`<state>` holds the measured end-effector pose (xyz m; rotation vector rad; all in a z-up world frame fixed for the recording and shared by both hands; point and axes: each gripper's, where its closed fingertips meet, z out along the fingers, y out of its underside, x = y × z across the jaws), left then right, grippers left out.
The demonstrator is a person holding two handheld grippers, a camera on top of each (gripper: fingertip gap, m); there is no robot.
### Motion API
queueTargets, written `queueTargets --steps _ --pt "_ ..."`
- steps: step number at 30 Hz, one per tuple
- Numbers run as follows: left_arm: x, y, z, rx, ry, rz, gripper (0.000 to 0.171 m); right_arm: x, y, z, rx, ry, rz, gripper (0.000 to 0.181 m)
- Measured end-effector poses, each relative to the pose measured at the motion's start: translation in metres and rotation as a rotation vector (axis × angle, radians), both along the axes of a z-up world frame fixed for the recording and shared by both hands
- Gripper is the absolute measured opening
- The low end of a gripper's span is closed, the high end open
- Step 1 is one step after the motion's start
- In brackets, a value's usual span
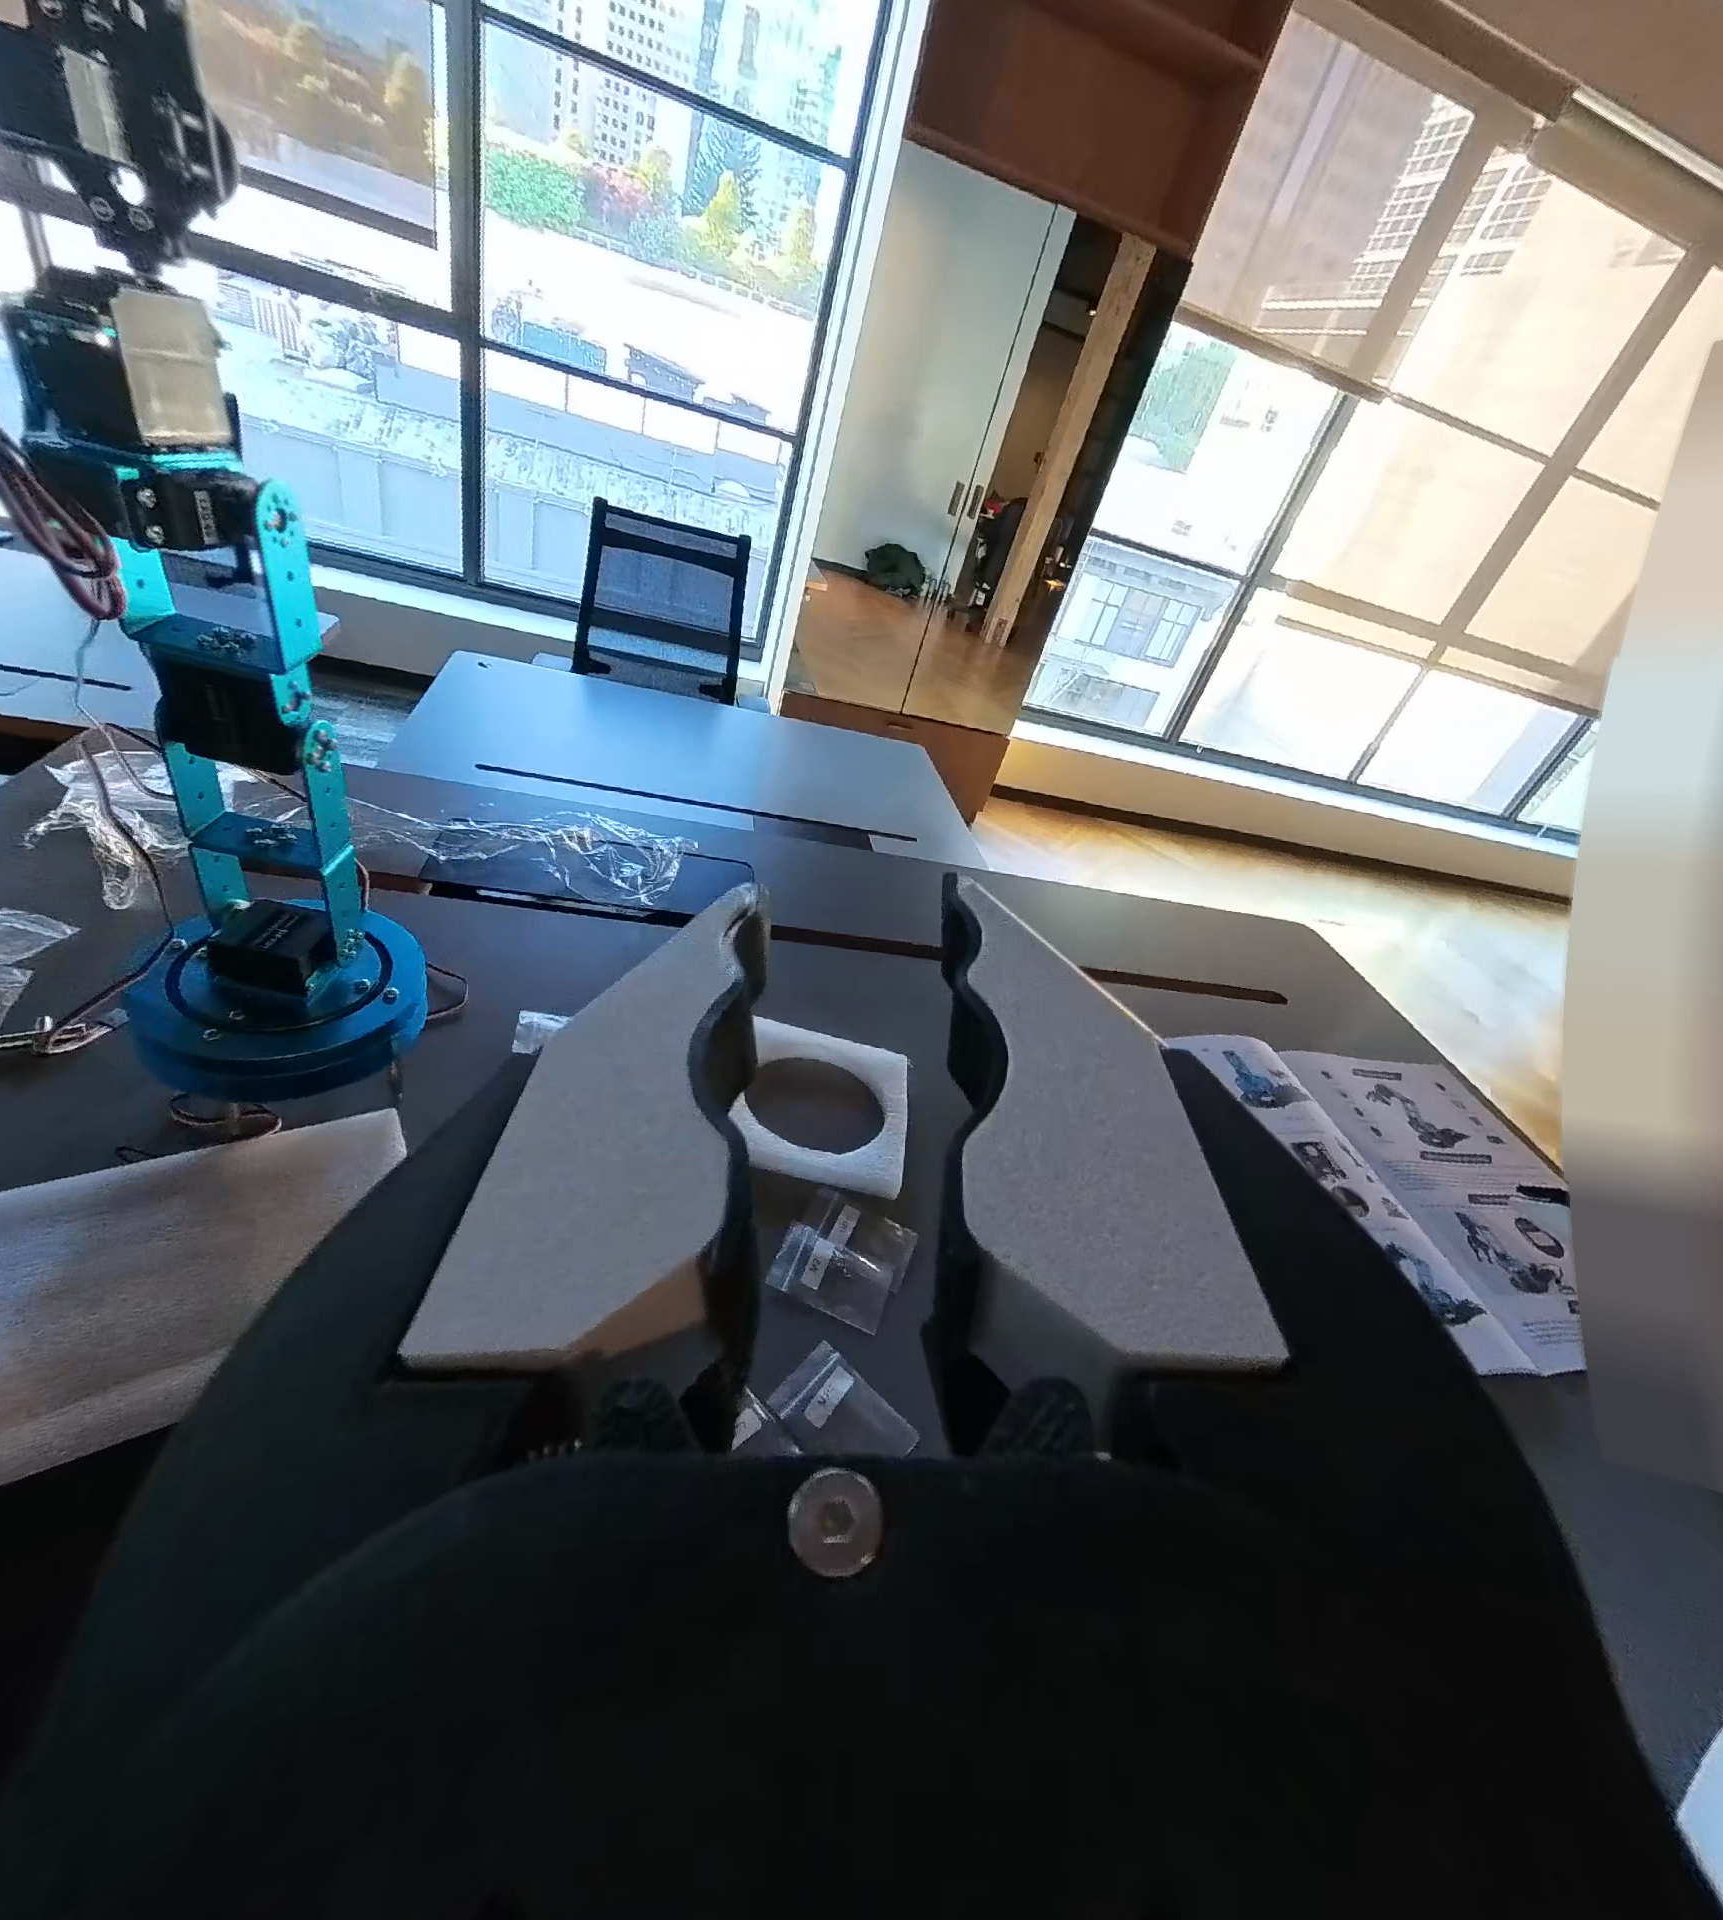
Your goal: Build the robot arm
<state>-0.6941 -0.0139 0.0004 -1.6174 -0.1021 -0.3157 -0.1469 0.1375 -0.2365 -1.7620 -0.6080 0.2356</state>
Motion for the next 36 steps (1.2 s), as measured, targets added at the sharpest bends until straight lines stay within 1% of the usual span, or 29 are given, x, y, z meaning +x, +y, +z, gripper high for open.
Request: queueTargets --steps 7,10,13,16,22,27,31,36 --pt "-0.010 -0.008 -0.002 0.016 0.011 0.004 0.030 -0.004 -0.002 -0.003 0.010 -0.052 0.008 0.011" --pt "-0.016 -0.011 -0.005 0.012 0.000 -0.006 0.029 0.000 -0.001 0.002 0.027 -0.050 -0.007 0.011" --pt "-0.020 -0.014 0.000 0.027 -0.003 -0.015 0.029 0.002 0.001 0.001 0.023 -0.044 -0.017 0.010" --pt "-0.020 -0.018 0.005 0.040 0.003 -0.020 0.028 0.001 0.001 -0.004 0.002 -0.042 -0.012 0.011" --pt "-0.017 -0.023 0.004 0.024 0.029 -0.025 0.027 0.002 0.001 -0.001 0.016 -0.047 -0.014 0.010" --pt "-0.015 -0.024 0.007 0.034 0.020 -0.025 0.027 0.000 0.001 -0.004 -0.003 -0.042 -0.002 0.011" --pt "-0.012 -0.027 0.004 0.026 0.025 -0.020 0.026 0.006 0.001 0.001 0.023 -0.069 -0.021 0.011" --pt "-0.015 -0.031 0.007 0.036 0.020 -0.018 0.026 0.007 -0.001 0.006 0.033 -0.050 -0.024 0.011"
